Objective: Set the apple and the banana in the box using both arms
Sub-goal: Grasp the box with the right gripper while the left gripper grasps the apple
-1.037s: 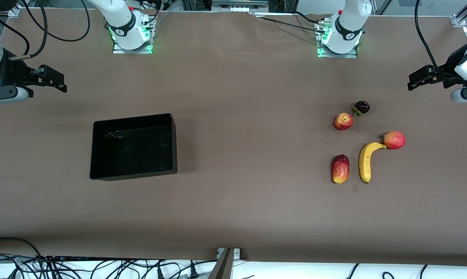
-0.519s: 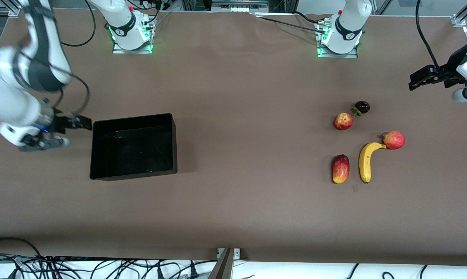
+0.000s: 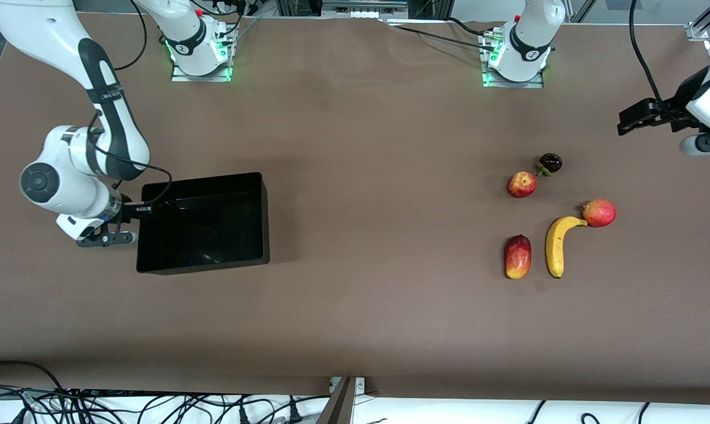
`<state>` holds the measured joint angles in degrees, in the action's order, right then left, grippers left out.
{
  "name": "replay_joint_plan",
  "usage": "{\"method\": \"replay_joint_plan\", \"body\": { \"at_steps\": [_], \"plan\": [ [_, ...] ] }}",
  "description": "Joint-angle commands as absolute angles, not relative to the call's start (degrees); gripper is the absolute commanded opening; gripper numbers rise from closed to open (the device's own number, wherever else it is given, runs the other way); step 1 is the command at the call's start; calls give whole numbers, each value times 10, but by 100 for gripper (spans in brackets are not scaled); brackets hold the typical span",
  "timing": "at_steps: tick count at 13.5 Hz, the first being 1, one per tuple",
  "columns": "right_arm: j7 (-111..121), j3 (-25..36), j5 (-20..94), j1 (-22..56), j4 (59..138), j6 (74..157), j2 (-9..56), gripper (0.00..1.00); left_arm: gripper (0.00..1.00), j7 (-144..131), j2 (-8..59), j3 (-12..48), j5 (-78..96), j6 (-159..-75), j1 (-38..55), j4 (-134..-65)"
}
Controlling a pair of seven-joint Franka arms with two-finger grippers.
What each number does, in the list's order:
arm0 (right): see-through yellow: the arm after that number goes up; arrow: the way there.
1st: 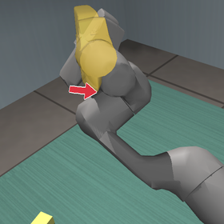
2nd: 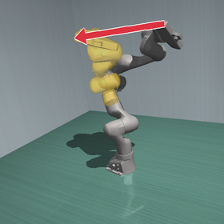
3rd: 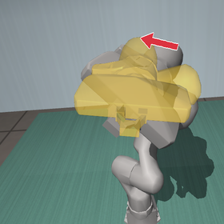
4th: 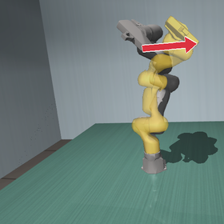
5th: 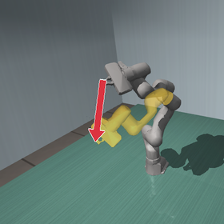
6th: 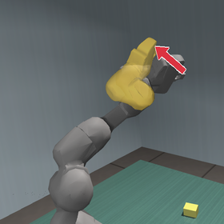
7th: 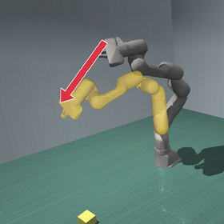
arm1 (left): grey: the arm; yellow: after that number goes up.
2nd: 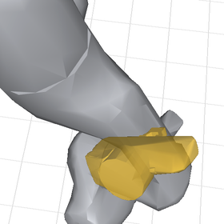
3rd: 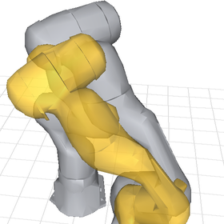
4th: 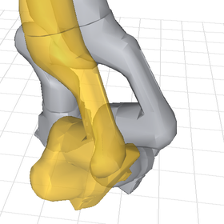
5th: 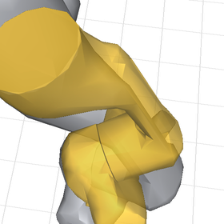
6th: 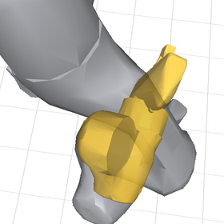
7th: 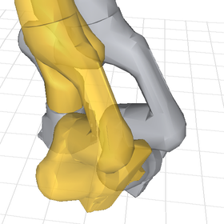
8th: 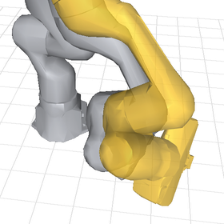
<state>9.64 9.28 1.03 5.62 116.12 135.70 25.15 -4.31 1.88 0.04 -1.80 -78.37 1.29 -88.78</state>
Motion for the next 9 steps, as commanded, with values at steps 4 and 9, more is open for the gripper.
{"method": "replay_joint_plan", "body": {
  "at_steps": [4, 9],
  "plan": [
    [96, 84, 15, 50, 1157, 1347, 233, 0, 100, -43, 89, 14, -23, -875, 19, -1007],
    [85, 59, 53, 81, 1006, 1177, 236, 0, 100, -9, 121, 65, -33, -1113, 16, -1176]
  ]
}}
